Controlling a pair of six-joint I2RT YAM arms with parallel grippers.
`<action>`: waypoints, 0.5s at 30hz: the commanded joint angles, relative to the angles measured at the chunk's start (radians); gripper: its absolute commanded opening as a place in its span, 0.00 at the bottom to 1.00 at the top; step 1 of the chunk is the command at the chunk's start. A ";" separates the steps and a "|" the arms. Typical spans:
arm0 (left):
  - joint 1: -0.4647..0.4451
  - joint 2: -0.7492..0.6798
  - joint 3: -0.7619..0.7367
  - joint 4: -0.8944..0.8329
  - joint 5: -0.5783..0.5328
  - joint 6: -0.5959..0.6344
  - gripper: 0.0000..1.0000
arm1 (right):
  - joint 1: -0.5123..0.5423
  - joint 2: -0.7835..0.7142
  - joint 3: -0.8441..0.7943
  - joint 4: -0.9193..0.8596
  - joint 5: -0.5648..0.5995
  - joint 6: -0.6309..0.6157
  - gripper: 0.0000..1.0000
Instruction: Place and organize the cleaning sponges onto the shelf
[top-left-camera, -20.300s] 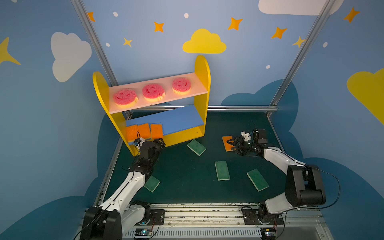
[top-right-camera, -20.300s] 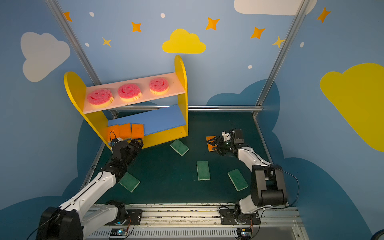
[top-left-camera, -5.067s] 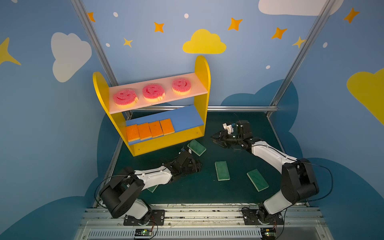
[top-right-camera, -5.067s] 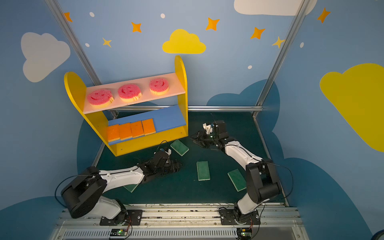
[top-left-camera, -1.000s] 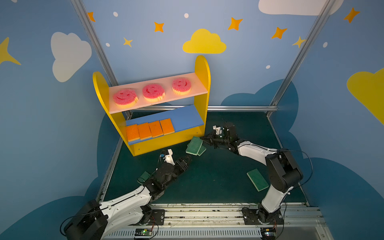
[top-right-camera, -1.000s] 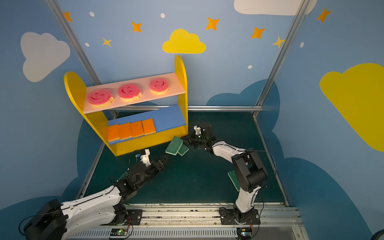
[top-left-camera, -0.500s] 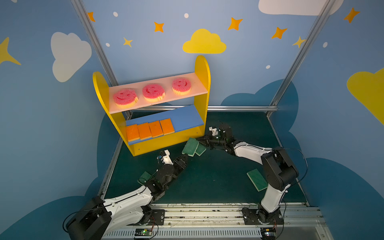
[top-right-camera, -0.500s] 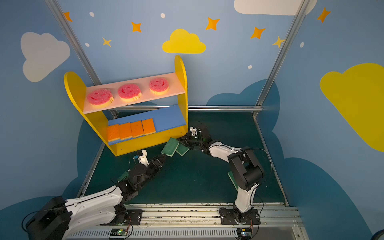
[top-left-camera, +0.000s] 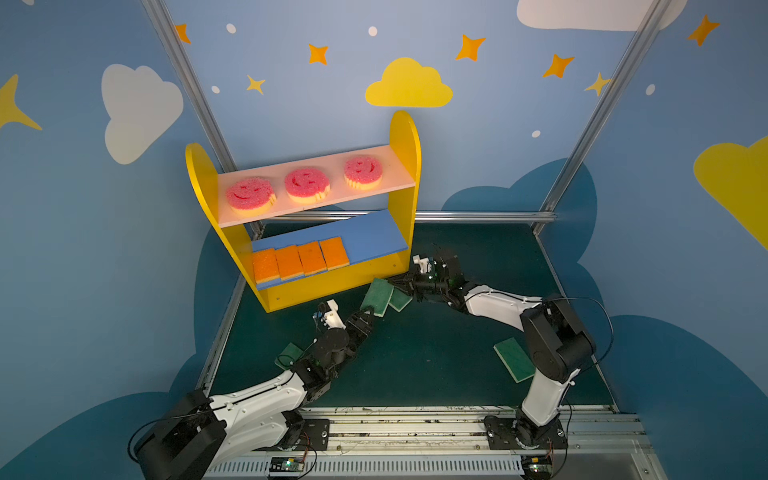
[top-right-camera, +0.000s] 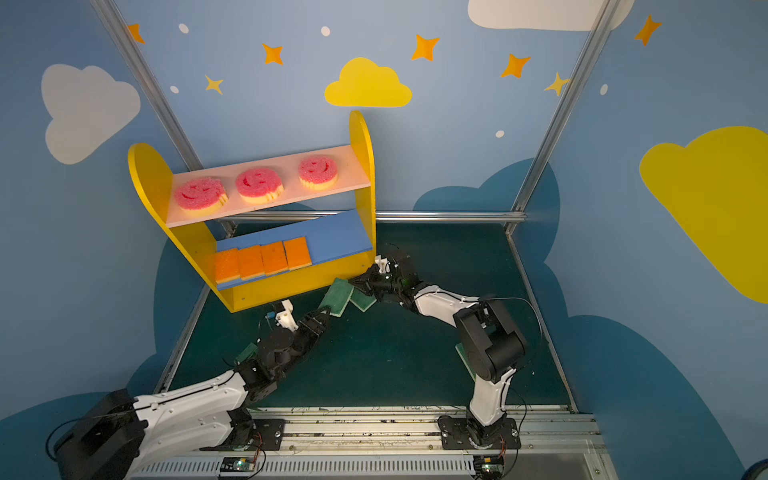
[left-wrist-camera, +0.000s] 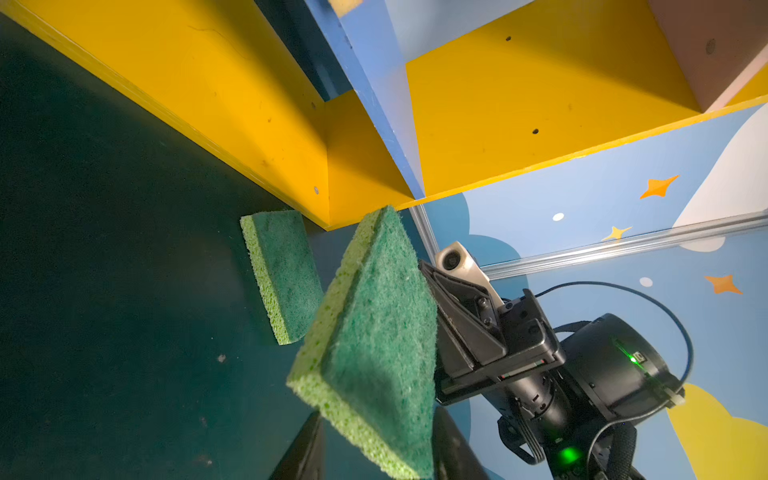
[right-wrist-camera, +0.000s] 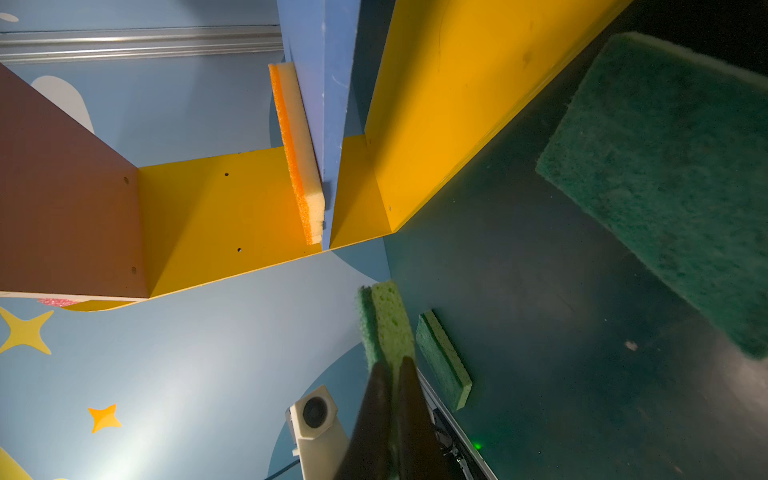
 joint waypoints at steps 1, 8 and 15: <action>-0.001 -0.003 0.004 0.014 -0.027 0.004 0.34 | 0.011 -0.010 0.013 -0.008 0.003 -0.022 0.00; -0.001 -0.020 -0.018 -0.005 -0.058 -0.009 0.03 | 0.022 0.001 0.034 -0.020 -0.009 -0.043 0.06; 0.018 -0.074 -0.070 -0.039 -0.099 -0.042 0.03 | 0.016 0.003 0.086 -0.108 -0.026 -0.109 0.46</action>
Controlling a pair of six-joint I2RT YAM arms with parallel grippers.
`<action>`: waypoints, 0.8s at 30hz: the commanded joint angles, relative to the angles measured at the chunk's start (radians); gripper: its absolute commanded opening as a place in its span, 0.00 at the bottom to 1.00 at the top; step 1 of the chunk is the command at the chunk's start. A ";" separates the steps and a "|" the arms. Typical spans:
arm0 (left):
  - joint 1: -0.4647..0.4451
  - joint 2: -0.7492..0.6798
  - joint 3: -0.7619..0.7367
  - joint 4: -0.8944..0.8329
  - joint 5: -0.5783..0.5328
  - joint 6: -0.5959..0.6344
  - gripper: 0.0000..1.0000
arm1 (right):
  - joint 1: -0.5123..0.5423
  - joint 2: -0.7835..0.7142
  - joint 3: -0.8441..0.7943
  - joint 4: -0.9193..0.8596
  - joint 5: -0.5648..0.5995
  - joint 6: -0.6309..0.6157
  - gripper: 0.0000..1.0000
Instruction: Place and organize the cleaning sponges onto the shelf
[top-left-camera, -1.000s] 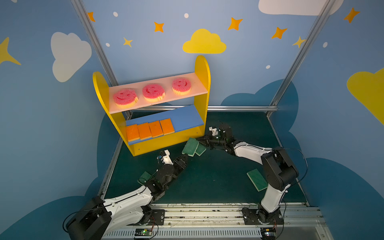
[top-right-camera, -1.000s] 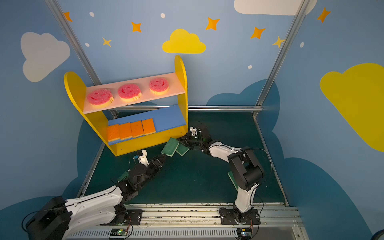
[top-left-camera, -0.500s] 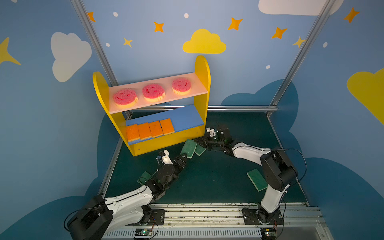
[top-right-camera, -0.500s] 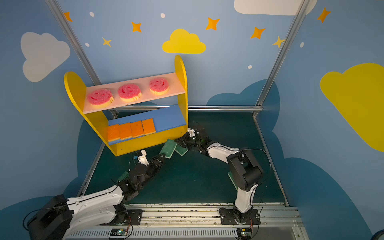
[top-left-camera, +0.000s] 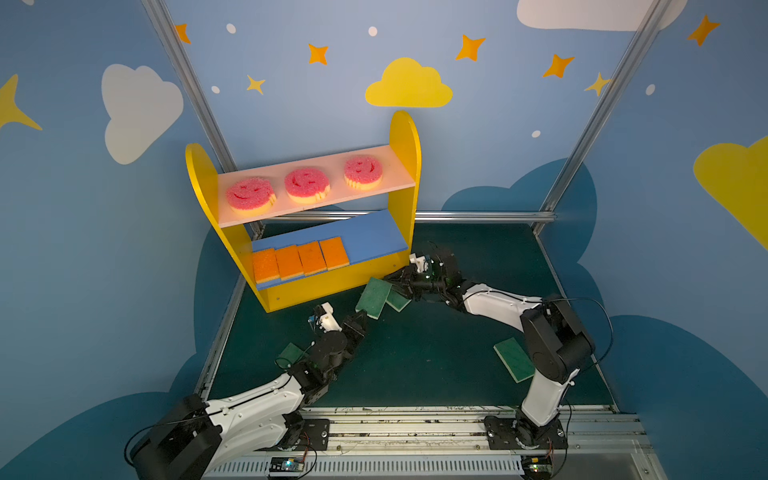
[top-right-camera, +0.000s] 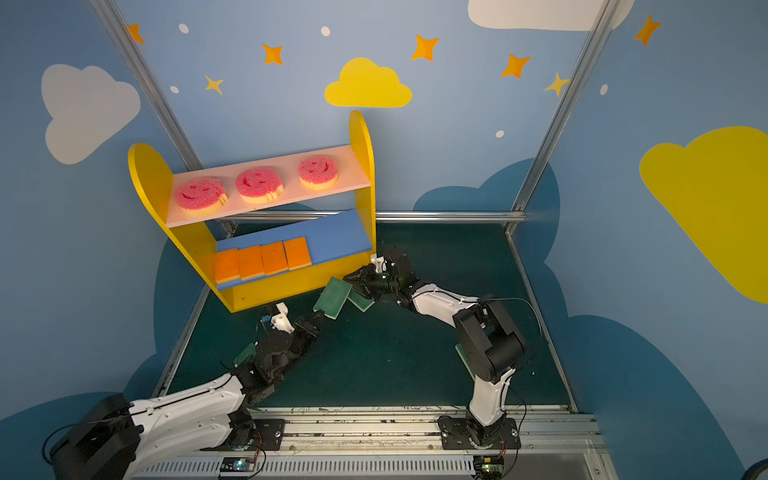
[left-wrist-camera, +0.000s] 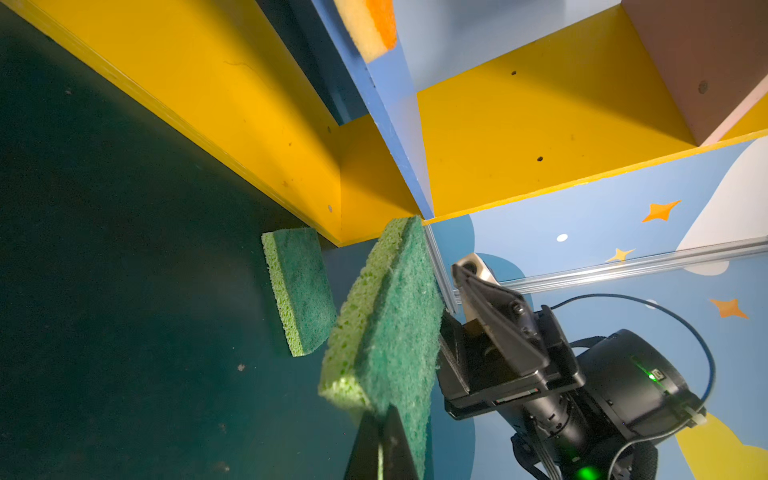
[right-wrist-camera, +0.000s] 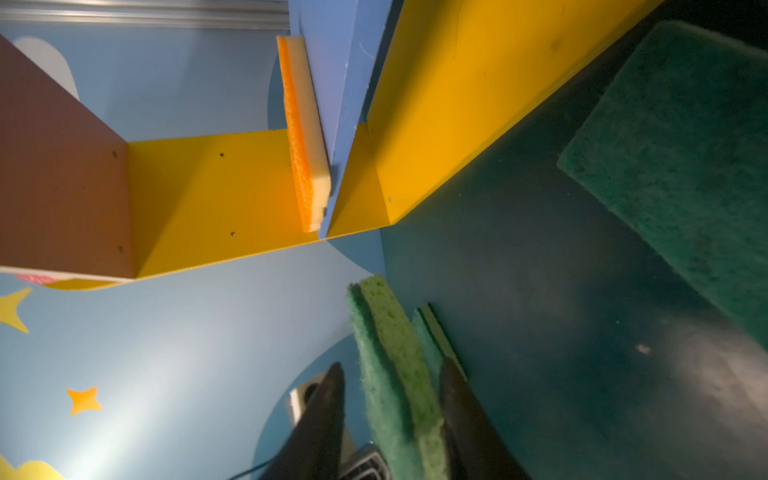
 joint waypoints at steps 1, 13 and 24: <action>0.023 -0.040 -0.038 -0.029 -0.043 -0.024 0.03 | 0.000 -0.003 0.044 -0.076 -0.012 -0.058 0.49; 0.405 -0.379 -0.148 -0.296 0.153 0.023 0.03 | -0.052 -0.117 -0.008 -0.183 0.015 -0.152 0.53; 0.694 -0.474 -0.190 -0.357 0.286 0.041 0.03 | -0.066 -0.122 -0.022 -0.186 -0.002 -0.161 0.52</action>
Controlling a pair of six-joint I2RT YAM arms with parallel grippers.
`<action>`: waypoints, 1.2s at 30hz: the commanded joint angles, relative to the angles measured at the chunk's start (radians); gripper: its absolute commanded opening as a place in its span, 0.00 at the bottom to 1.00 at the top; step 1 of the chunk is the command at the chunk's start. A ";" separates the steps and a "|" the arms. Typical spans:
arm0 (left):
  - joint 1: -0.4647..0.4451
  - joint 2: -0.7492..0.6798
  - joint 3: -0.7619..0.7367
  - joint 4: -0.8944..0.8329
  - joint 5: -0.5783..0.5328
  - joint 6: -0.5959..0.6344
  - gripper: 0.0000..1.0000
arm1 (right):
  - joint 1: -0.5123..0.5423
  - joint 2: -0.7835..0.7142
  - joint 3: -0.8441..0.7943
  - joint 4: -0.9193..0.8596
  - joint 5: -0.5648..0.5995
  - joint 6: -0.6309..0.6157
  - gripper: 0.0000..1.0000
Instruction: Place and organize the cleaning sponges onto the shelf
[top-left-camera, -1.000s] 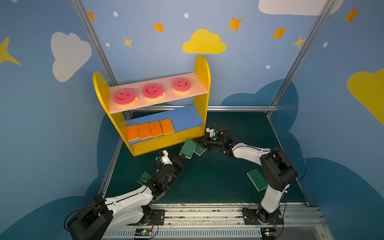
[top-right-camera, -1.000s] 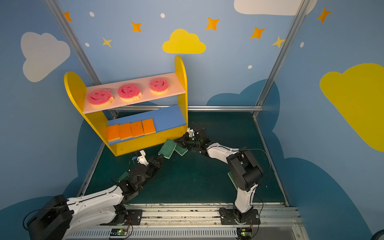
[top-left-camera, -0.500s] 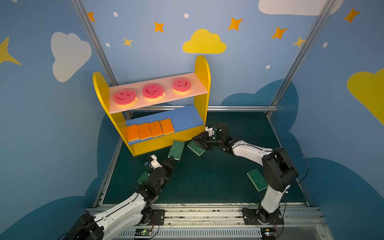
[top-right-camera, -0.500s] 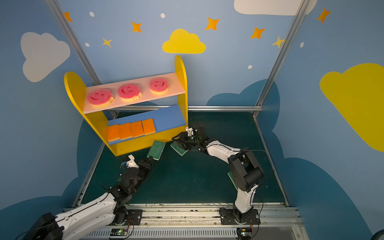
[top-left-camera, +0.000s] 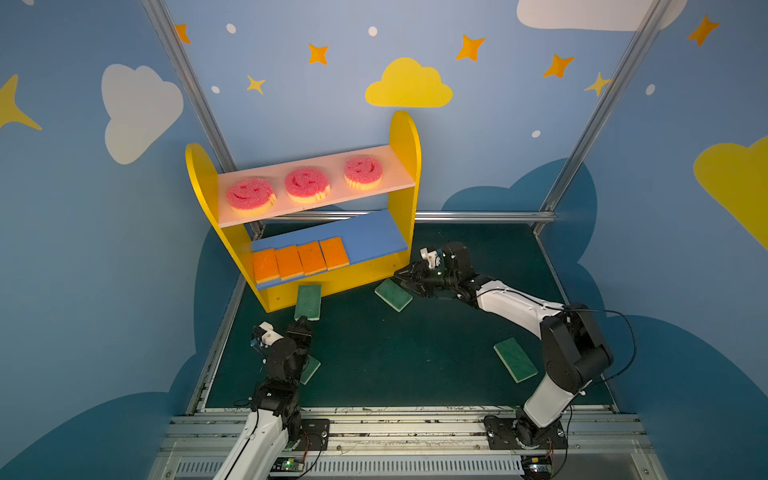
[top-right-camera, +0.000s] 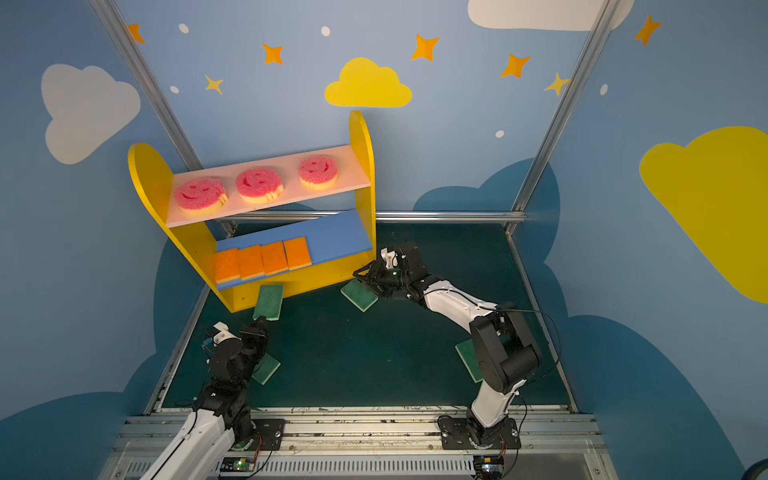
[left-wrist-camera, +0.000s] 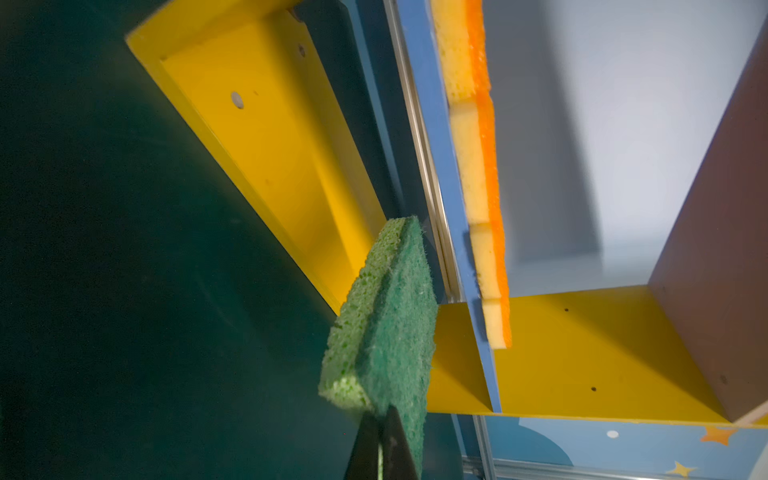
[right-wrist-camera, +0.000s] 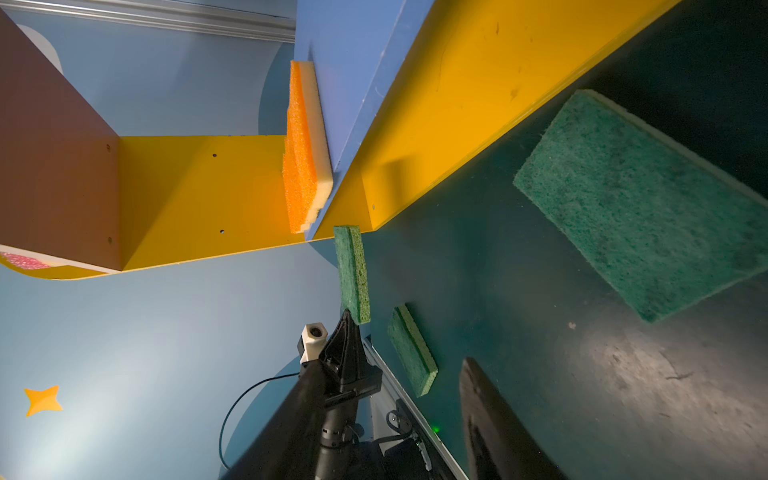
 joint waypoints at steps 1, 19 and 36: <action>0.059 0.030 -0.007 0.009 0.076 0.031 0.03 | -0.004 -0.021 -0.015 -0.015 -0.007 -0.019 0.52; 0.255 0.303 0.063 0.206 0.140 0.078 0.03 | -0.018 0.013 -0.028 0.014 -0.041 -0.021 0.51; 0.295 0.606 0.148 0.396 0.151 0.058 0.03 | -0.063 0.061 -0.054 0.108 -0.108 0.002 0.51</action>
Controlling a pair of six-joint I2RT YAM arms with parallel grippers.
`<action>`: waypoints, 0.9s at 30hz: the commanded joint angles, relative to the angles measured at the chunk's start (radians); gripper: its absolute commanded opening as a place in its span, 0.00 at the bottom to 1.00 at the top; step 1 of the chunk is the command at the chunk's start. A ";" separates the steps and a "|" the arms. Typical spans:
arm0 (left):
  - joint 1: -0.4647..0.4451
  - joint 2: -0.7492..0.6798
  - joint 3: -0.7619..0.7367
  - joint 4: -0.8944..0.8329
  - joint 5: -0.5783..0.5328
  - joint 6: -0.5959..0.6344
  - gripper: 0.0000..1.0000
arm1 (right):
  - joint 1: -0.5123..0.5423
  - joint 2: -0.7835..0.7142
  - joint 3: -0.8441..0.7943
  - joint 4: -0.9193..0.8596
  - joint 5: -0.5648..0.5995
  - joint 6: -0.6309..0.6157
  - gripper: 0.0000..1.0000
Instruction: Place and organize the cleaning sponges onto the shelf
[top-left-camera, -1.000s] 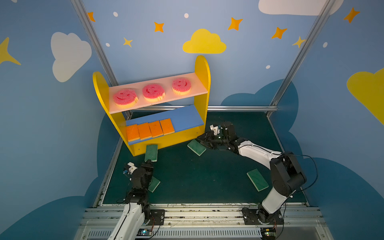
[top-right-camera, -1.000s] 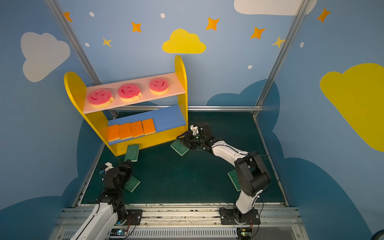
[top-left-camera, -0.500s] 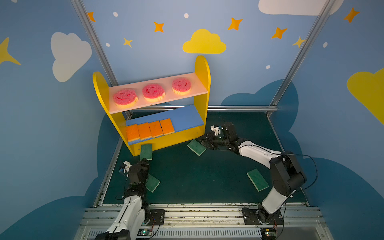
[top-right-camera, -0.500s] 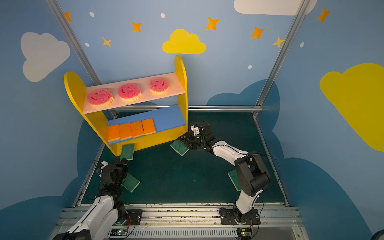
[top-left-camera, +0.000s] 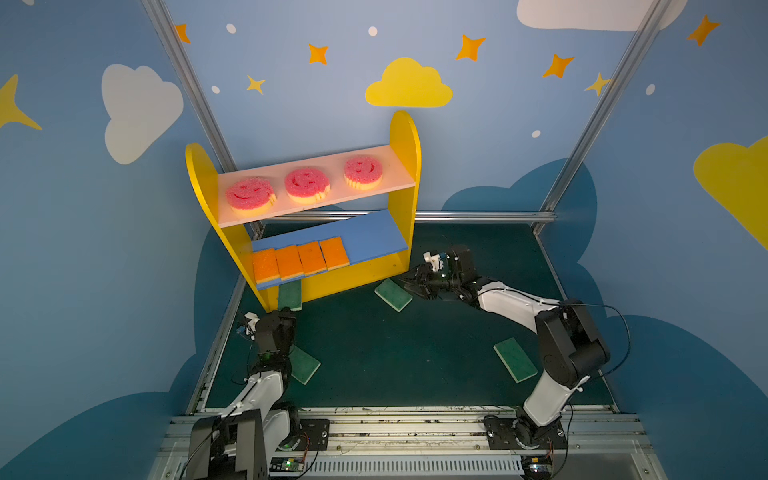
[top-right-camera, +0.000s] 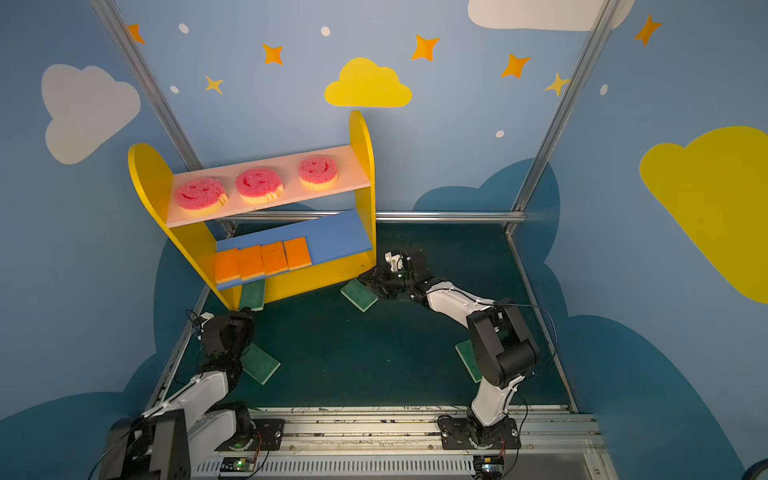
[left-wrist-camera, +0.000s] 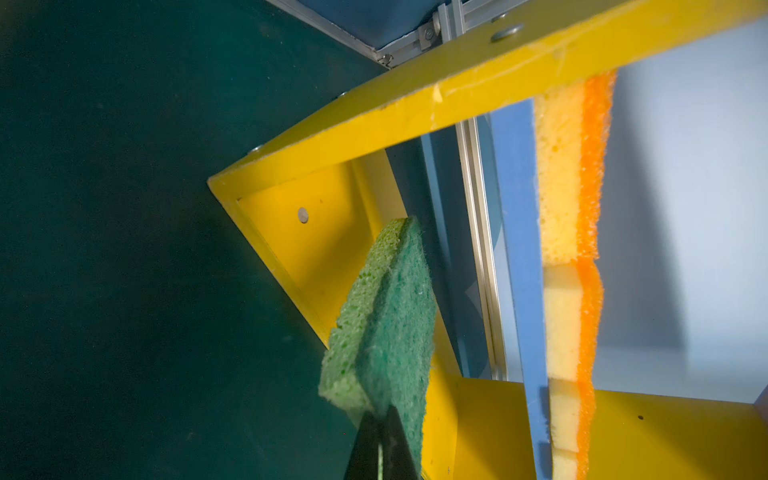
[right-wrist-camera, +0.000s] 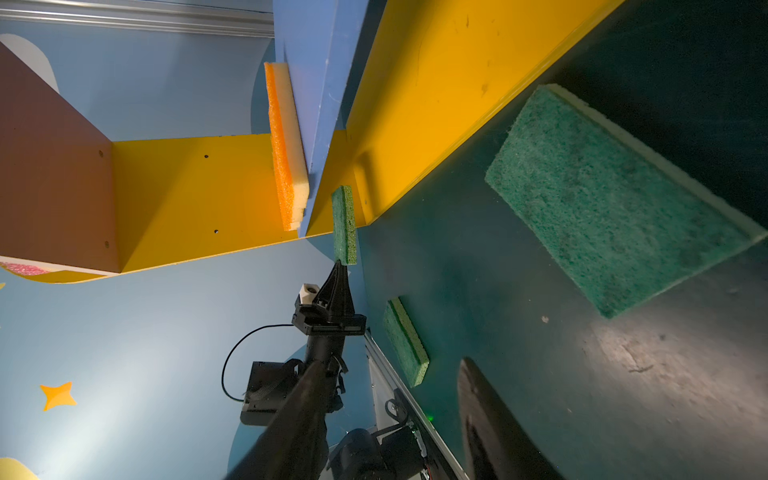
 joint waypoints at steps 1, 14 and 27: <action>0.005 0.060 0.023 0.078 -0.001 0.003 0.03 | -0.010 0.026 -0.011 0.056 -0.035 0.002 0.51; 0.017 0.236 0.084 0.171 -0.032 0.017 0.03 | -0.051 0.032 -0.024 0.099 -0.080 0.000 0.51; 0.074 0.376 0.150 0.240 0.015 0.004 0.03 | -0.080 0.036 -0.045 0.133 -0.111 0.014 0.51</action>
